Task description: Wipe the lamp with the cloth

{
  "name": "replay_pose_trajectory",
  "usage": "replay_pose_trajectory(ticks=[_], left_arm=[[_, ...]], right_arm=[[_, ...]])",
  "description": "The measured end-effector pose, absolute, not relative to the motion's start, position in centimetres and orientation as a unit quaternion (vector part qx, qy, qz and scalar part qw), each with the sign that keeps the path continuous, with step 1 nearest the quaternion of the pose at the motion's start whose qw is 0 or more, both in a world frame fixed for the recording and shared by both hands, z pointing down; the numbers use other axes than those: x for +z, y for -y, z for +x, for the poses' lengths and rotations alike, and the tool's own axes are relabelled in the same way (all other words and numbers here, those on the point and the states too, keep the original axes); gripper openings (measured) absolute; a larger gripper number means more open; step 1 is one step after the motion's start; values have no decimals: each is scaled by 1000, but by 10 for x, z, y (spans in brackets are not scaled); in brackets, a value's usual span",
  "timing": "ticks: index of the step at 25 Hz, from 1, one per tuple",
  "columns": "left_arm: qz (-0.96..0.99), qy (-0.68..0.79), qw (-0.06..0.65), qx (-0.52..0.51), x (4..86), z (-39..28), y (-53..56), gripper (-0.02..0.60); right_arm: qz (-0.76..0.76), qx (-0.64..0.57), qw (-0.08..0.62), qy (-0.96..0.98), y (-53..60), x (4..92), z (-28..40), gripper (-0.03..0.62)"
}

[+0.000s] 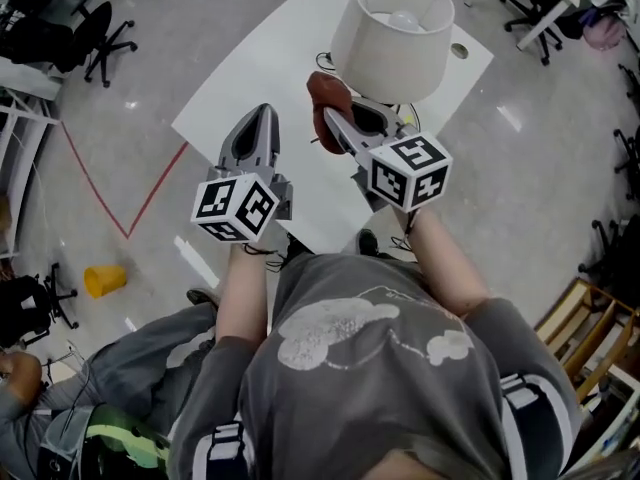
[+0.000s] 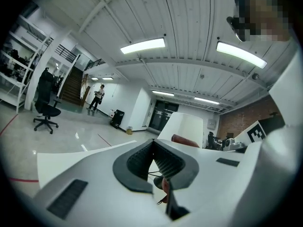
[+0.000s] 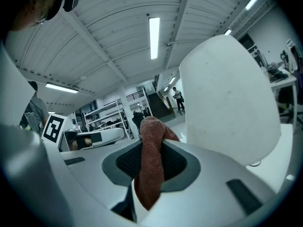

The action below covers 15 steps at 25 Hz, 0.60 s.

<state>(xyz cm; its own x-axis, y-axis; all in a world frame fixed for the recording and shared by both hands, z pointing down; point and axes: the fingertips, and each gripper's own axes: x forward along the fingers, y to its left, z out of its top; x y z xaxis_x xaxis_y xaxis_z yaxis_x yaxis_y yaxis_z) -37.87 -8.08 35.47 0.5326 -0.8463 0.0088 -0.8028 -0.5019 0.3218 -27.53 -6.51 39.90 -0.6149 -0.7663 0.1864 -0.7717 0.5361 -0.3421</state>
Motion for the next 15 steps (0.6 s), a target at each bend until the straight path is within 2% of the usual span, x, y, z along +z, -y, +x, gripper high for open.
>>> replay_pose_trajectory(ticks=[15], left_arm=[[835, 532, 133, -49, 379, -345, 23, 8]], right_arm=[[386, 211, 43, 897, 30, 434, -235, 89]])
